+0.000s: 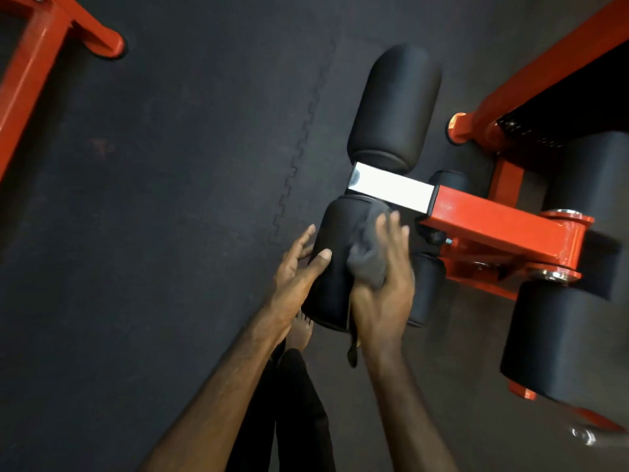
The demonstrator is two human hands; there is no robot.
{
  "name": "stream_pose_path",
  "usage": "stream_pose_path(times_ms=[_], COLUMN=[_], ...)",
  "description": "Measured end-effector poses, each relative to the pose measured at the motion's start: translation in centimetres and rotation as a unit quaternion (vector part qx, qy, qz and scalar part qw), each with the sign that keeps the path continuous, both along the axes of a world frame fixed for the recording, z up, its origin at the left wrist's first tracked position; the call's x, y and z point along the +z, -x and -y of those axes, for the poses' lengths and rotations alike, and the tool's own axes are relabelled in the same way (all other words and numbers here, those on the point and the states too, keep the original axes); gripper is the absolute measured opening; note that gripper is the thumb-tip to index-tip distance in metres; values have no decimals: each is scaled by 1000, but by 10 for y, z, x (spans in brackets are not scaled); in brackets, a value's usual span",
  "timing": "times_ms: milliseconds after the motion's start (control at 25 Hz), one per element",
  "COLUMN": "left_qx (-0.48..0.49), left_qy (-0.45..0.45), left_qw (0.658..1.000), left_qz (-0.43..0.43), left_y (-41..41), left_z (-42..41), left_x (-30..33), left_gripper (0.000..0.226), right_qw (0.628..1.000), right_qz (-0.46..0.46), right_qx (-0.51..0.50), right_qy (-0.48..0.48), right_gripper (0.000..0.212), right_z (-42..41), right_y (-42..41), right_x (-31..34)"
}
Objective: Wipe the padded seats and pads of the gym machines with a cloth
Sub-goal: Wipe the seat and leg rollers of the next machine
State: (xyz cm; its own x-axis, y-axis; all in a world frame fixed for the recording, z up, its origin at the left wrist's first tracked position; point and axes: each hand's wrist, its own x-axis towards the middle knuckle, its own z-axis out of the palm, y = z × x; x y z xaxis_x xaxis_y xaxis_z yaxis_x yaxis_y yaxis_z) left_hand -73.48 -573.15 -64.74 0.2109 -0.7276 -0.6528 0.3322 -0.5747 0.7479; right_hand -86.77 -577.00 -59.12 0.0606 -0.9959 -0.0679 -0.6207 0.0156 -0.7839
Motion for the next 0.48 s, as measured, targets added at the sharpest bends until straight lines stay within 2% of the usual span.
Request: stream_pose_path(times_ms=[40,120,200,320,400,480], left_qx=[-6,-17,-22,-8,11,12], left_qy=[-4,-15,-11,13,14,20], left_qw=[1000,999,1000,999,999,1000], left_qz=[17,33,8,-39,-31,-8], left_y=[-1,-3,-3,1,1,0], left_z=[0,3,6,5,3,2], left_x=[1,1,1,1,-1,1], left_gripper=[79,78,68,50,44,46], right_qw=[998,990,993,997,998,998], right_qz=[-31,-63,-62,-63,-57,-48], right_qx=[56,125,95,34,19,7], right_qy=[11,11,15,24,32,29], right_gripper=[77,79,74,76,79,79], right_z=[-28,-71,-60,9,44,37], right_y=[3,9,7,-10,-16,-12], right_x=[6,12,7,0,-3,0])
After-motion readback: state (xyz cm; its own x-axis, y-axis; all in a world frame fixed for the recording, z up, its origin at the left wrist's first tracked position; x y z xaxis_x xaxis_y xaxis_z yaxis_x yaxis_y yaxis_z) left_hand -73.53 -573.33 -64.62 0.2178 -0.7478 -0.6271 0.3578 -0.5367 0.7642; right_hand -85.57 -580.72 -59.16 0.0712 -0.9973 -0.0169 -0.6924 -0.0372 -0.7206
